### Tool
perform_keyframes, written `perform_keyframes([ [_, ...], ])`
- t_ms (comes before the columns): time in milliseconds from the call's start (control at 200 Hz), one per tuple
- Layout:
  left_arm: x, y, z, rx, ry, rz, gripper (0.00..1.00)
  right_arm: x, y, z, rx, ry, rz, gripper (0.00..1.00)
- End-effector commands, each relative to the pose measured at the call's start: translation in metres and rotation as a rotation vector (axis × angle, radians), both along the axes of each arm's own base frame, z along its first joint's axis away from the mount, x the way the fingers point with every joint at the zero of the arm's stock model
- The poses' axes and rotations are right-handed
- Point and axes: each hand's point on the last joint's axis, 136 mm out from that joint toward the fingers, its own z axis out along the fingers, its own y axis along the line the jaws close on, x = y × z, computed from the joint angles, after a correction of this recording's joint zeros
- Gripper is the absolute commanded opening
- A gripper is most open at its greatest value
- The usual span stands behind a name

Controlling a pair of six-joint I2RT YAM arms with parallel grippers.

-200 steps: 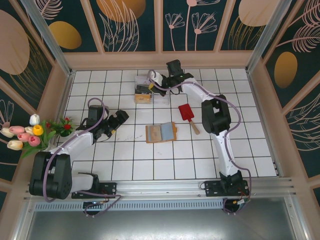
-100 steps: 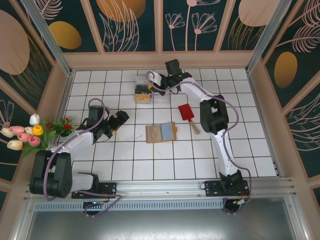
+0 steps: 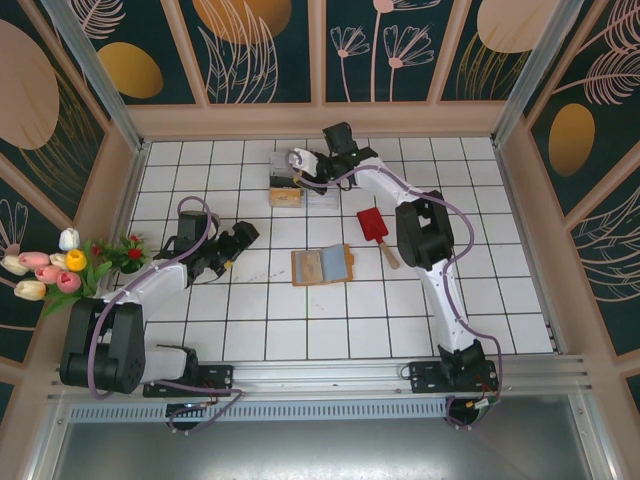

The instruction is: Take the credit cards out of the card holder

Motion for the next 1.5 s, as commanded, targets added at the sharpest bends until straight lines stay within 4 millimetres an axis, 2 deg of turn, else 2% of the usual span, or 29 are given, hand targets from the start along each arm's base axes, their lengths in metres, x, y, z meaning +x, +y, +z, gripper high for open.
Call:
perform_keyframes([
  [0, 0.005, -0.002, 0.008, -0.020, -0.017, -0.006, 0.98, 0.010, 0.001, -0.007, -0.025, -0.056, -0.002, 0.00],
  [325, 0.002, 0.000, 0.004, -0.020, -0.009, 0.006, 0.98, 0.008, 0.002, -0.015, -0.031, -0.047, 0.001, 0.00],
  [771, 0.001, 0.000, 0.005, -0.024, -0.016, 0.011, 0.99, 0.010, 0.004, -0.013, -0.022, -0.040, -0.014, 0.14],
  [1106, 0.000, 0.000, 0.005, -0.027, -0.017, 0.008, 0.98, 0.008, 0.008, -0.008, -0.010, -0.031, -0.019, 0.16],
  [1241, 0.000, -0.001, 0.004, -0.026, -0.018, 0.005, 0.98, 0.006, 0.011, 0.010, 0.024, -0.026, -0.026, 0.16],
  [1351, -0.001, -0.001, 0.006, -0.021, -0.027, 0.000, 0.99, 0.005, 0.012, 0.038, 0.078, -0.003, -0.062, 0.15],
  [1491, -0.001, -0.004, 0.014, -0.031, -0.071, -0.026, 0.97, -0.005, 0.008, 0.069, 0.141, 0.023, -0.101, 0.16],
])
